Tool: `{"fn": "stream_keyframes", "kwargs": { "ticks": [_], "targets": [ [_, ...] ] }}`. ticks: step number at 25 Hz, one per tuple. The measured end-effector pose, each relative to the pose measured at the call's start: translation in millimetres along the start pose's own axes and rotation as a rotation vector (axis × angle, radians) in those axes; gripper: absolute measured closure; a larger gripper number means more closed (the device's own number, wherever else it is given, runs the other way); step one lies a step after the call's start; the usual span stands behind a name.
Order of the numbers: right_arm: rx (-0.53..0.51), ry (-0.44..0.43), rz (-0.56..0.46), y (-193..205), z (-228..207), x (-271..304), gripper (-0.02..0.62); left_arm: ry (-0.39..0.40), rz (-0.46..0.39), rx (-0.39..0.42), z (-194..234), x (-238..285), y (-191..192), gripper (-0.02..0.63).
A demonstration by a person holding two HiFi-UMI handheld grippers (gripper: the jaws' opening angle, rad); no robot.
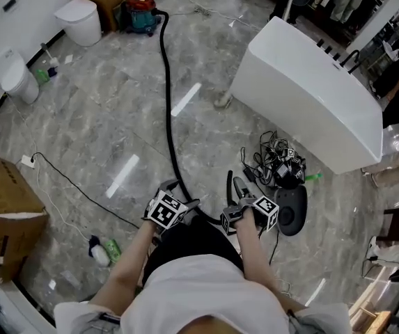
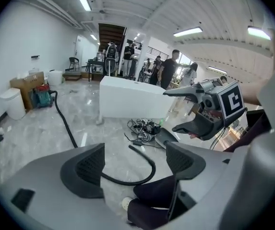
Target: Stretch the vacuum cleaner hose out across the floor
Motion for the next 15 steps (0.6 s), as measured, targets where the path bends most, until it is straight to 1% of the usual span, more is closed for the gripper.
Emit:
{"fn": "stream_keyframes", "kwargs": {
  "ticks": [3, 5, 6, 8, 9, 10, 11, 12, 13, 15],
  "targets": [
    [-0.058, -0.156, -0.026, -8, 31, -11, 0.134, -0.020, -0.032, 0.018, 0, 4, -15, 0.222],
    [-0.125, -0.272, -0.009, -9, 52, -19, 0.135, -0.051, -0.075, 0.029, -2, 1, -29, 0.224],
    [-0.183, -0.330, -0.001, -8, 64, -23, 0.135, -0.075, -0.110, 0.037, -3, -3, -38, 0.224],
    [-0.359, -0.411, -0.007, -1, 86, -32, 0.137, -0.142, -0.216, 0.047, -4, -18, -59, 0.237],
    [-0.469, -0.429, -0.023, 5, 97, -36, 0.139, -0.183, -0.279, 0.046, -3, -29, -70, 0.335],
    [-0.584, -0.435, -0.056, 12, 107, -41, 0.150, -0.218, -0.345, 0.044, -4, -39, -80, 0.474],
    [-0.701, -0.431, -0.109, 18, 116, -46, 0.236, -0.239, -0.406, 0.044, -6, -49, -90, 0.538],
    [-0.823, -0.418, -0.177, 23, 124, -51, 0.484, -0.248, -0.462, 0.046, -8, -58, -99, 0.579],
    [-0.951, -0.406, -0.244, 28, 132, -56, 0.580, -0.251, -0.510, 0.051, -12, -65, -109, 0.595],
    [-1.195, -0.409, -0.342, 42, 147, -66, 0.580, -0.251, -0.591, 0.055, -20, -77, -125, 0.597]
  ]
}}
Point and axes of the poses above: the fingertips, and each gripper's own axes: x forward along the fingers, z to its left, y out of its underside, the point moved 4 cm from there along -x, backward along the fingers, and after that the axes turned 11 degrees about y, right-handed, at the moved point
